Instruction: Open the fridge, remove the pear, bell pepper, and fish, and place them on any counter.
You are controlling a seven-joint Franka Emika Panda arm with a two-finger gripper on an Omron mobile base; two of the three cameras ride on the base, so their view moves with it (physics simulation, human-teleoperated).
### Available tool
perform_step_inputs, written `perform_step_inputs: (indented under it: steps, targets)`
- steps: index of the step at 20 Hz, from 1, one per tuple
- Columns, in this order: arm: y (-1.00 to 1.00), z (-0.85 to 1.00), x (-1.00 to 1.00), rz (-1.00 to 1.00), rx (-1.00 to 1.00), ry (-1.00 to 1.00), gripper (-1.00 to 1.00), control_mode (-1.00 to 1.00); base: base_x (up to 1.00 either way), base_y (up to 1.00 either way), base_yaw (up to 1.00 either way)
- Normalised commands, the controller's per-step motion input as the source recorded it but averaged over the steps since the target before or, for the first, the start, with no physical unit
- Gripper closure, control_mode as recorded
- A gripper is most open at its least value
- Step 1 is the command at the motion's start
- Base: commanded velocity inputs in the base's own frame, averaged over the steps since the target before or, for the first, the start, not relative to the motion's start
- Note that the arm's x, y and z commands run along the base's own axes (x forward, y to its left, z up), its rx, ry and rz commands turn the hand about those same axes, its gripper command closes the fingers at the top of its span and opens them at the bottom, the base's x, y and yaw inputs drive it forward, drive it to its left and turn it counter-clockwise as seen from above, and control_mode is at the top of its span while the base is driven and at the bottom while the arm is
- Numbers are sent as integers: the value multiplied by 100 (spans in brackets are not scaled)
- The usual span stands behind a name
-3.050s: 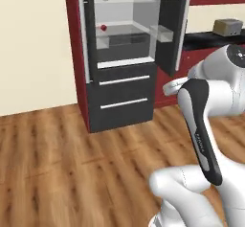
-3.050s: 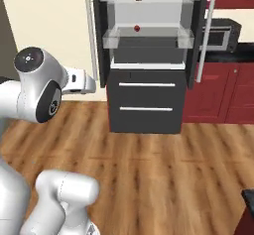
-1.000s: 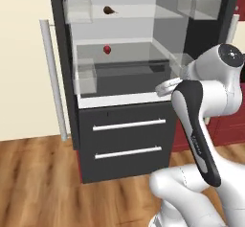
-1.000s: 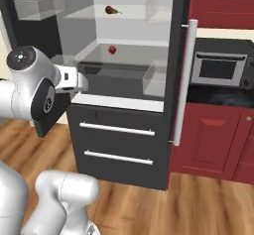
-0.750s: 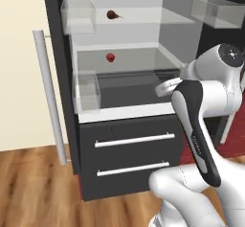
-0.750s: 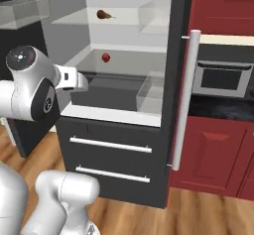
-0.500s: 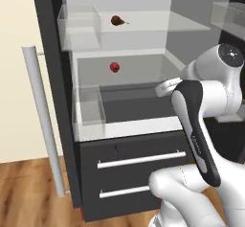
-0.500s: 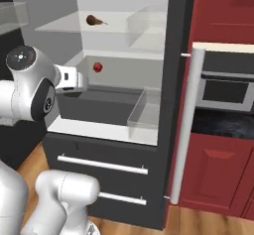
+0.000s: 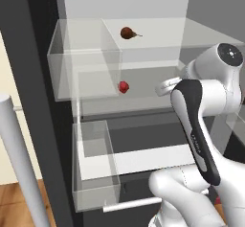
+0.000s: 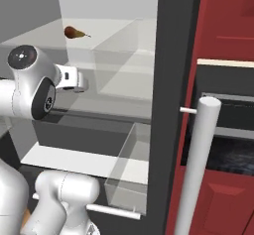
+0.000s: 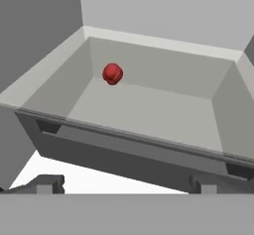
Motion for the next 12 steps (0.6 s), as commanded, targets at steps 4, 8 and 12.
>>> perform_step_inputs:
  steps: [4,8,12]
  targets:
    - [0,0,0,0,0,-3,-100,-100,19,3,0]
    - [8,27,6,0,0,-22,-100,-100,0,0,0]
    - [8,43,33,0,0,-19,-100,-100,0,0,0]
